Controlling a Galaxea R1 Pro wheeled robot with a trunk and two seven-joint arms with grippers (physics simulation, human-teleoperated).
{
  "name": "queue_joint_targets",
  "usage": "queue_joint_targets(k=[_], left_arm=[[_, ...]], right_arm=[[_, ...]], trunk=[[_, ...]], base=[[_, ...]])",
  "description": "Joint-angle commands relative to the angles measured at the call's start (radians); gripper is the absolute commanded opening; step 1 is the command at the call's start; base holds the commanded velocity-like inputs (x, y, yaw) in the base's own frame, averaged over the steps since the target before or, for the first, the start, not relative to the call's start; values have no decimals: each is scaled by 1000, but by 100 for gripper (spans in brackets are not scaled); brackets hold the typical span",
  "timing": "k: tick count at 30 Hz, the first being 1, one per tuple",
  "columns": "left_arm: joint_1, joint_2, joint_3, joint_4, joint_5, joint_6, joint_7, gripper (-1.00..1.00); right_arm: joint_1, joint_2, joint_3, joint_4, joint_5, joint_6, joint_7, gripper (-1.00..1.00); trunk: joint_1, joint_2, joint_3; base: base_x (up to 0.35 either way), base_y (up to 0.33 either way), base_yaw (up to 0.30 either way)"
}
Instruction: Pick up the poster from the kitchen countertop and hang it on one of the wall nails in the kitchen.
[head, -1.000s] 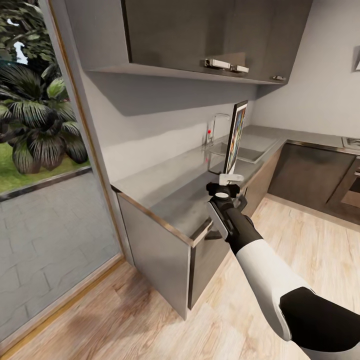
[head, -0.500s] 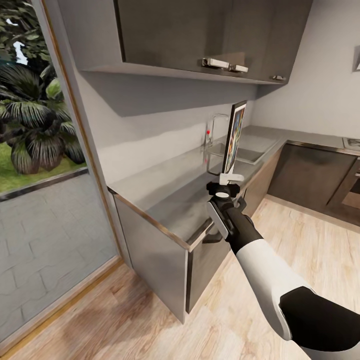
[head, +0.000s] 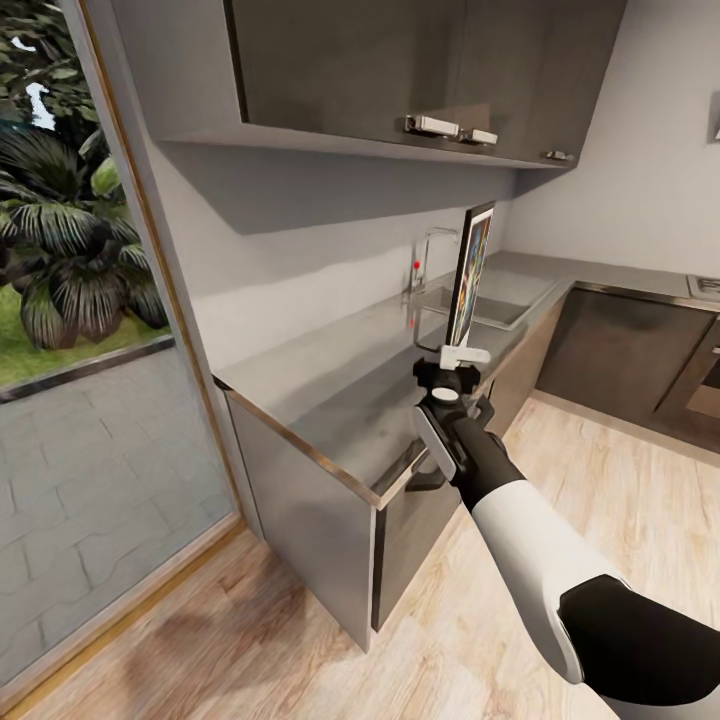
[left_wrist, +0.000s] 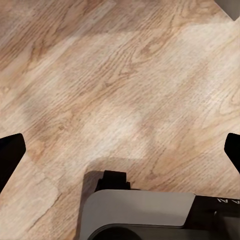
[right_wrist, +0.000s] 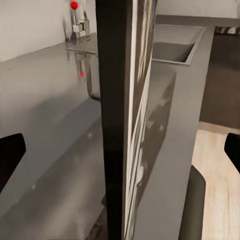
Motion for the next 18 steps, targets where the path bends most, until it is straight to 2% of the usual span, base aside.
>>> queue_joint_targets(k=[1, 18], left_arm=[[0, -1, 3, -1, 0, -1, 0, 100], [0, 0, 3, -1, 0, -1, 0, 100]], right_arm=[[-1, -1, 4, 0, -5, 1, -7, 100], [1, 0, 8, 45, -6, -91, -9, 100]], trunk=[[0, 0, -1], [0, 0, -1]], base=[[0, 0, 0], [0, 0, 0]])
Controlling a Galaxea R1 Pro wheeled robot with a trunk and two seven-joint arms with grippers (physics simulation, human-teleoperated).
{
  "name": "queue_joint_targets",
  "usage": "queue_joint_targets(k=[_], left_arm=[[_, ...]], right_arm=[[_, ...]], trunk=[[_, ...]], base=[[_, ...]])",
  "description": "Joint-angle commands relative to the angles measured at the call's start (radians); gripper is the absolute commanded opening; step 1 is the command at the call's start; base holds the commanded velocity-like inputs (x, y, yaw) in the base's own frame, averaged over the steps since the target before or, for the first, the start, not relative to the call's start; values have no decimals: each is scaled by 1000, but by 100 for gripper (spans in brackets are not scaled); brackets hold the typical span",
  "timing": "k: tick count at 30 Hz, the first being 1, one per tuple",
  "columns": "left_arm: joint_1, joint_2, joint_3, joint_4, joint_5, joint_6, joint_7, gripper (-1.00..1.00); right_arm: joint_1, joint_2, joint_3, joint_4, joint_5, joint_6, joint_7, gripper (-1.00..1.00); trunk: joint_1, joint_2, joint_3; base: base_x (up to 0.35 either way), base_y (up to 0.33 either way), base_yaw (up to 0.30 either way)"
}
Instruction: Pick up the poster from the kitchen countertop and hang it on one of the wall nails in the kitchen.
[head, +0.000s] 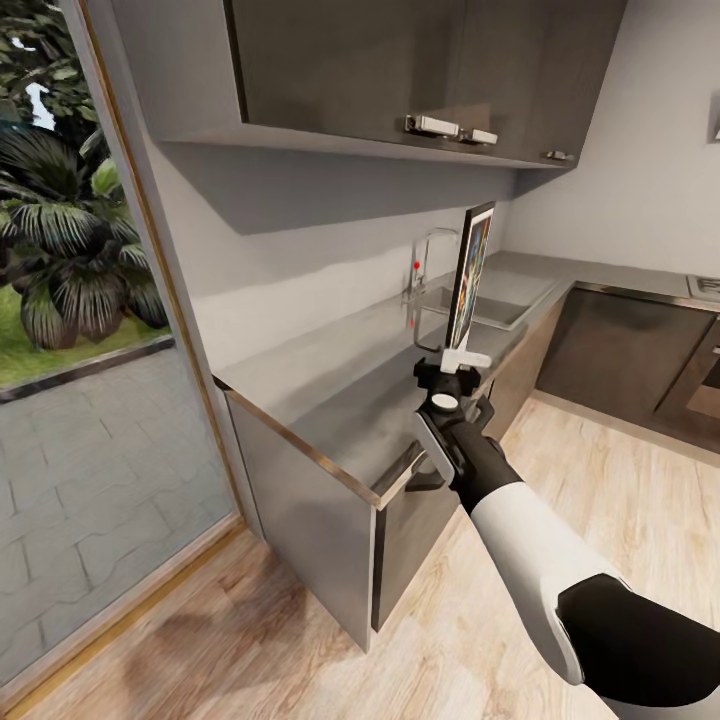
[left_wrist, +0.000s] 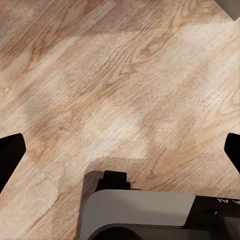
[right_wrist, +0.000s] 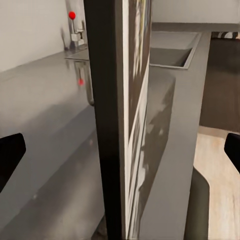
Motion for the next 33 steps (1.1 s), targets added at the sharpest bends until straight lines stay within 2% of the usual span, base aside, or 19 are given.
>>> queue_joint_targets(k=[1, 33], left_arm=[[0, -1, 3, -1, 0, -1, 0, 100], [0, -1, 3, -3, 0, -1, 0, 100]], right_arm=[[-1, -1, 4, 3, -4, 5, -7, 100], [-1, -1, 4, 26, -4, 2, -7, 100]], trunk=[[0, 0, -1], [0, 0, -1]], base=[[0, 0, 0], [0, 0, 0]])
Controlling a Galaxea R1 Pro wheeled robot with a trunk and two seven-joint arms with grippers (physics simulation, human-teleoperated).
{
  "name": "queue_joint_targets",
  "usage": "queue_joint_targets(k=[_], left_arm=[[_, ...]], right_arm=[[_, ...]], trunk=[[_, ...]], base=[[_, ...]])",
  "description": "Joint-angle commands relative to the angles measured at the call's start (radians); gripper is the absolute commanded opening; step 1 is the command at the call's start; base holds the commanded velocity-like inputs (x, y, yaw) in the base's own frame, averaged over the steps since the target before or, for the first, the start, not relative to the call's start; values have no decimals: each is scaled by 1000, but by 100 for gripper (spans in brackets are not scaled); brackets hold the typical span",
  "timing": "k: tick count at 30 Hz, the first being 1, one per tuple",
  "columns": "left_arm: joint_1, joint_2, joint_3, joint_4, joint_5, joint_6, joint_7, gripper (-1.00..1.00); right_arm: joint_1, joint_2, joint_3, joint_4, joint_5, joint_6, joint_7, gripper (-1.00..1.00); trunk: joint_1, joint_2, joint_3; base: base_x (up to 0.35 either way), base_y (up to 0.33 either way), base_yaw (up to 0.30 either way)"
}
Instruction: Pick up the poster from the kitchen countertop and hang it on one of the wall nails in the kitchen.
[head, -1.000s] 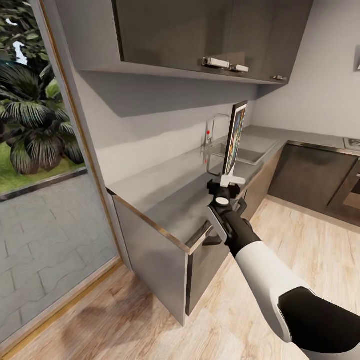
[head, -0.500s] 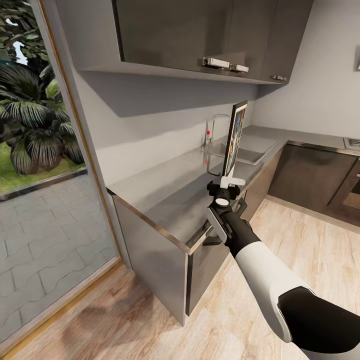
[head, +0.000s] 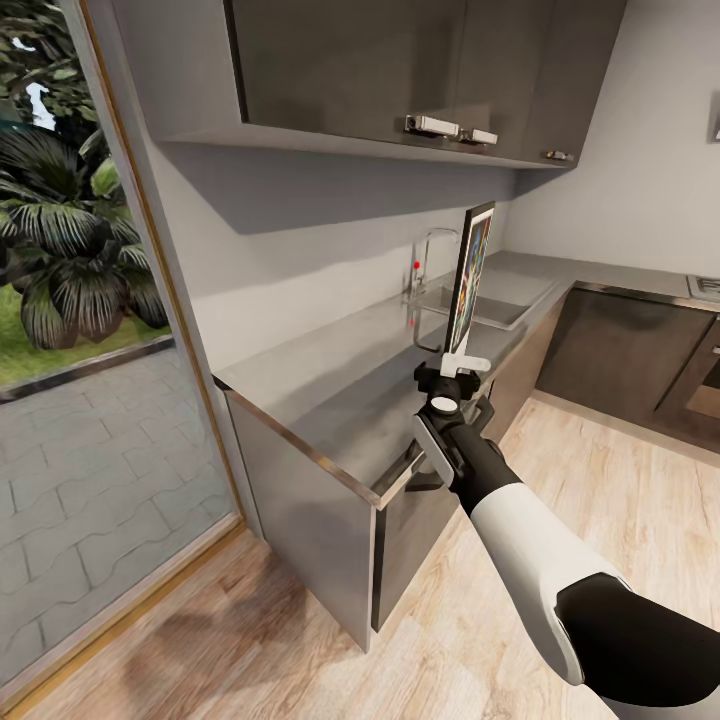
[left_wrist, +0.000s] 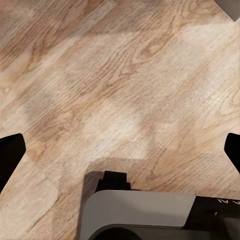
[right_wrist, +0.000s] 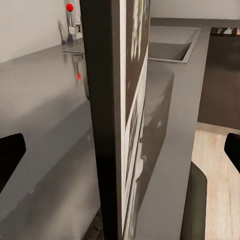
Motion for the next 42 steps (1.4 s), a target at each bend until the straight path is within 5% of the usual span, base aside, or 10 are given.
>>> queue_joint_targets(k=[1, 28, 29, 42], left_arm=[[0, -1, 3, -1, 0, -1, 0, 100], [0, -1, 3, -2, 0, -1, 0, 100], [0, -1, 3, -2, 0, -1, 0, 100], [0, -1, 3, -3, 0, -1, 0, 100]], right_arm=[[-1, -1, 4, -1, -4, 7, -8, 100], [-1, -1, 4, -3, -4, 7, -9, 100], [-1, -1, 4, -4, -4, 7, -9, -100], [-1, -2, 4, -6, -4, 8, -11, -100]], trunk=[[0, 0, -1], [0, 0, -1], [0, 0, -1], [0, 0, -1]], base=[[0, 0, 0], [17, 0, 0], [0, 0, 0], [0, 0, 0]])
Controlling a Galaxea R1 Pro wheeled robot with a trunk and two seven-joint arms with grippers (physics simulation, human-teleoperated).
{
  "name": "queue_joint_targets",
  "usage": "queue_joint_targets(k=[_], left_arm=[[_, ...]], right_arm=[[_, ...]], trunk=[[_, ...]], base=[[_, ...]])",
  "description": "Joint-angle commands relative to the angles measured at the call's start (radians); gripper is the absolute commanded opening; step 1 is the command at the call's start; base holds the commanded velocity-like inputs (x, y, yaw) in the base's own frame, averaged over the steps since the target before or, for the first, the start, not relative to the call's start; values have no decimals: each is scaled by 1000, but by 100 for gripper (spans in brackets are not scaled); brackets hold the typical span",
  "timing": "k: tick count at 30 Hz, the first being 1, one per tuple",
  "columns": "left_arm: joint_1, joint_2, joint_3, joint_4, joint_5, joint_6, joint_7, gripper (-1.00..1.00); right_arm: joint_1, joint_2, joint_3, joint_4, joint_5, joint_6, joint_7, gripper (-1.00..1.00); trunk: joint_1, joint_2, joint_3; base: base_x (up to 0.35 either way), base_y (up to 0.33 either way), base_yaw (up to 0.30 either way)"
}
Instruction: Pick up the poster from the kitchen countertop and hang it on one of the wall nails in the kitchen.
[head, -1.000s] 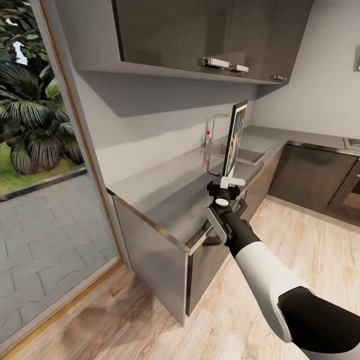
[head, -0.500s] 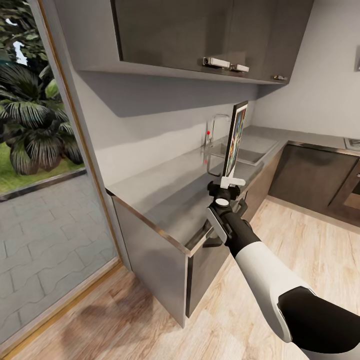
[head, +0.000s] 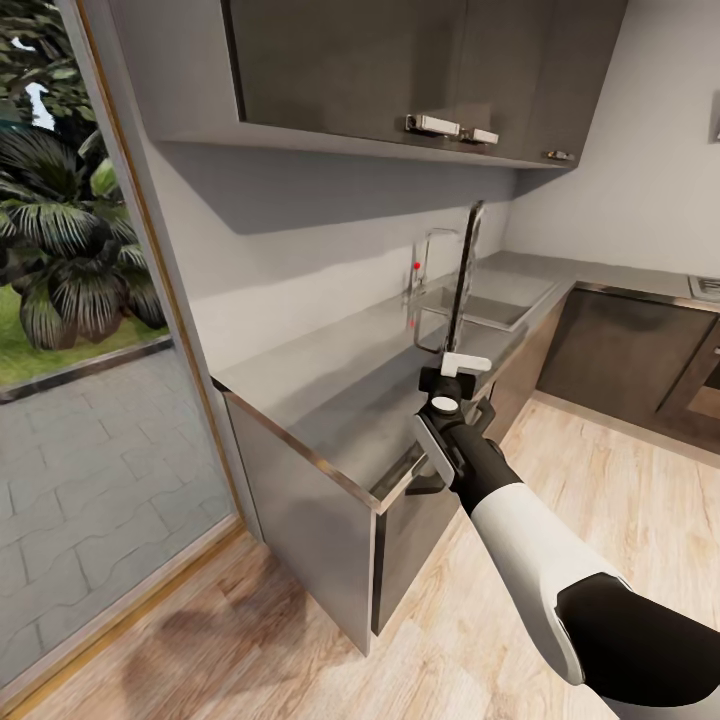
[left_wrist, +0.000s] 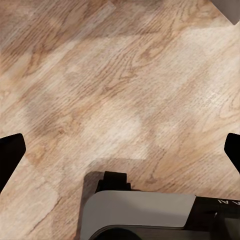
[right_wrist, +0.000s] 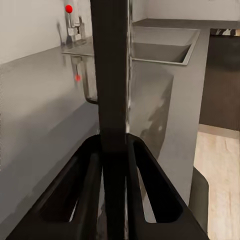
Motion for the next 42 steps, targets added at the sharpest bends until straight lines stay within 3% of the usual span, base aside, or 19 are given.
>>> queue_joint_targets(k=[1, 15, 42], left_arm=[[0, -1, 3, -1, 0, -1, 0, 100], [0, -1, 3, -2, 0, -1, 0, 100], [0, -1, 3, 0, 0, -1, 0, 100]], right_arm=[[-1, -1, 4, -1, -7, 6, -8, -100], [-1, -1, 6, -60, -6, 14, -42, -100], [-1, -1, 4, -61, -5, 12, -42, -100]], trunk=[[0, 0, -1], [0, 0, -1], [0, 0, -1]], base=[[0, 0, 0], [0, 0, 0], [-50, -21, 0]])
